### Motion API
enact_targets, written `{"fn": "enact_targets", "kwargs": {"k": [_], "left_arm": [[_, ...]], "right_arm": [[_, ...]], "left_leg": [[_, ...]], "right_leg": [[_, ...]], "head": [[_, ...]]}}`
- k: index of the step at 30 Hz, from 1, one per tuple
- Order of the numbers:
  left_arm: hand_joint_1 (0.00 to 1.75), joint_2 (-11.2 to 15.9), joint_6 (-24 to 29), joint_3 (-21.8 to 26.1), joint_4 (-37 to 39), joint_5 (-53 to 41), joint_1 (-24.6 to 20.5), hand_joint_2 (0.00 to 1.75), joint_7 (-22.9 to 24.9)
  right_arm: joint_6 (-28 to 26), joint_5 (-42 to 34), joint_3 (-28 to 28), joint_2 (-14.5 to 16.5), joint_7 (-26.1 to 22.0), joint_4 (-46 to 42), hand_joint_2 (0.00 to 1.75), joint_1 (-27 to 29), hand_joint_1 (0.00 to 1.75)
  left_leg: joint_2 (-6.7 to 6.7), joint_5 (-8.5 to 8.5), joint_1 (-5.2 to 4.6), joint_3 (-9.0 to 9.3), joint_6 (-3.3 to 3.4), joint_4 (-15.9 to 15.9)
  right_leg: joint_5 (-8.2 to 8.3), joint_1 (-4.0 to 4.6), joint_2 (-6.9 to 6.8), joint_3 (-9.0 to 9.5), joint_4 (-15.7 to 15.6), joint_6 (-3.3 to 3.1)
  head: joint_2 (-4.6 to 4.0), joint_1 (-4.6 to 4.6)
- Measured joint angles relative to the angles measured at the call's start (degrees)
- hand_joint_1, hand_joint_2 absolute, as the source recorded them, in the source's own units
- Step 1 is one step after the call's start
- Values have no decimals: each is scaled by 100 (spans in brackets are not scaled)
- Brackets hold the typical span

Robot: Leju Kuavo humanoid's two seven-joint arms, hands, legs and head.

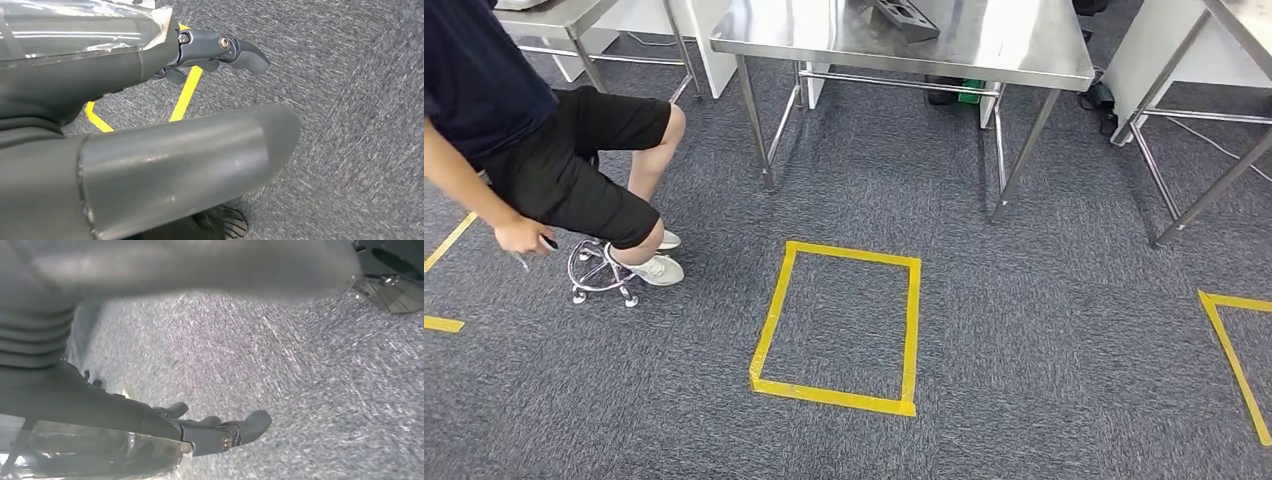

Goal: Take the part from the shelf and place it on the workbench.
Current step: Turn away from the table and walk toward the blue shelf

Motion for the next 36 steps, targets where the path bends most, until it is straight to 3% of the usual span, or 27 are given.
{"fn": "enact_targets", "kwargs": {"k": [1, 3, 5, 6, 8, 9, 10, 11, 13, 15, 16, 18, 20, 22, 24, 25, 26, 28, 30, 31, 33, 34, 36], "left_arm": [[0, -5, 2, 7, -2, -7, -8, 0, 3], [0, -17, 5, 23, -3, -14, -4, 0, 6], [0, -28, 8, 32, -3, -31, 1, 0, 8], [0, -34, 8, 33, -4, -43, 0, 0, 8], [0, -38, 8, 37, -5, -66, 0, 0, 8], [0, -41, 8, 39, -5, -79, 3, 0, 8], [0, -44, 8, 42, -5, -91, 7, 0, 8], [0, -48, 8, 45, -5, -102, 9, 0, 7], [0, -57, 10, 54, -5, -114, 9, 0, 2], [0, -66, 16, 69, -6, -116, 4, 0, -20], [0, -69, 16, 80, -7, -117, 5, 0, -42], [0, -68, 6, 110, -7, -123, 9, 0, -97], [0, -64, -23, 134, -8, -134, 12, 0, -149], [0, -64, -65, 146, -9, -148, 10, 0, -204], [0, -63, -100, 170, -11, -163, 13, 0, -253], [0, -61, -110, 185, -11, -170, 18, 0, -268], [0, -56, -114, 197, -12, -173, 24, 0, -275], [0, -45, -116, 213, -21, -176, 29, 0, -284], [0, -40, -116, 217, -34, -180, 16, 0, -296], [0, -40, -114, 220, -39, -182, 12, 0, -305], [0, -40, -104, 241, -40, -189, 17, 0, -333], [0, -43, -101, 257, -40, -192, 23, 0, -350], [0, -38, -99, 289, -40, -205, 21, 0, -377]], "right_arm": [[0, 8, 7, 2, 7, 0, 175, -4, 0], [0, 14, 14, 7, 12, 0, 175, -13, 0], [0, 7, 15, 8, 13, 0, 175, -15, 0], [0, 3, 15, 6, 13, 0, 175, -13, 0], [0, -11, 16, 6, 13, 0, 175, 0, 0], [-1, -18, 15, 6, 14, 0, 175, 9, 0], [-1, -25, 15, 6, 14, 0, 175, 16, 0], [-2, -27, 14, 6, 15, 0, 175, 19, 0], [-2, -29, 14, 3, 15, 0, 175, 17, 0], [-2, -27, 14, 0, 16, 0, 175, 19, 0], [-2, -30, 14, -2, 16, 0, 175, 19, 0], [-2, -34, 14, 7, 15, 0, 175, 3, 0], [-4, -36, 14, 12, 10, 0, 175, -13, 0], [-6, -36, 13, 11, 2, 0, 175, 7, 0], [-7, -34, 12, 10, -3, 0, 175, 33, 0], [-7, -34, 12, 9, -3, 0, 175, 39, 0], [-7, -33, 11, 8, -3, 0, 175, 41, 0], [-7, -32, 11, 12, -3, 0, 175, 36, 0], [-7, -30, 12, 13, -7, 0, 175, 24, 0], [-6, -30, 12, 13, -10, 0, 175, 19, 0], [-3, -28, 11, 14, -15, 0, 175, 7, 0], [-1, -28, 11, 14, -19, 0, 175, 1, 0], [4, -34, 11, 15, -35, 0, 175, -9, 0]], "left_leg": [[14, -47, -22, 69, 39, -162], [-71, -23, -30, 16, 162, -224], [-144, 56, -12, -43, 295, -252], [-177, 101, -3, -81, 342, -262], [-257, 172, -10, -178, 376, -257], [-305, 206, -13, -222, 373, -255], [-356, 236, -14, -258, 365, -252], [-410, 261, -13, -282, 353, -251], [-521, 306, -13, -307, 318, -248], [-620, 345, -33, -331, 264, -240], [-660, 365, -39, -347, 231, -238], [-729, 406, -32, -380, 156, -241], [-600, 303, -22, -461, 98, -104], [-368, -60, -10, -714, 50, 454], [-288, -413, 7, -1043, -2, 1212], [-273, -455, 12, -1118, -19, 1408], [-254, -382, 16, -1075, -28, 1368], [-107, -39, 21, -683, -19, 678], [81, 183, -6, -332, 34, -4], [125, 213, -24, -269, 74, -158], [25, 230, -52, -302, 162, -187], [-29, 249, -49, -313, 202, -201], [-136, 298, -23, -336, 282, -228]], "right_leg": [[13, 18, -42, -22, 19, 27], [37, 30, -110, -61, 36, 90], [-95, 17, -36, -180, 237, 128], [-253, 7, 39, -303, 507, 124], [-634, -11, 149, -620, 1290, 102], [-753, -14, 167, -729, 1596, 109], [-786, -15, 176, -741, 1708, 134], [-722, -19, 188, -624, 1562, 172], [-450, -35, 331, -129, 731, 233], [-272, -38, 508, 234, 52, 221], [-250, -29, 548, 286, -66, 194], [-215, -28, 457, 284, -75, 129], [-164, -61, 347, 296, -96, 44], [-132, -70, 216, 280, -105, -19], [-126, -54, 74, 242, -93, -38], [-126, -50, 4, 227, -85, -37], [-127, -50, -60, 219, -78, -36], [-133, -49, -174, 223, -67, -26], [-153, 5, -272, 217, -47, 10], [-161, 32, -317, 211, -40, 29], [-162, 49, -410, 204, -41, 65], [-185, 40, -388, 189, -16, 91], [-375, 21, -162, 45, 288, 115]], "head": [[0, 0], [0, 4], [0, 9], [0, 11], [0, 16], [0, 16], [0, 16], [0, 16], [0, 17], [0, 14], [0, 13], [0, 11], [0, 6], [0, -3], [0, -7], [0, -7], [0, -7], [0, -7], [0, -1], [0, 6], [0, 19], [0, 19], [0, 22]]}}
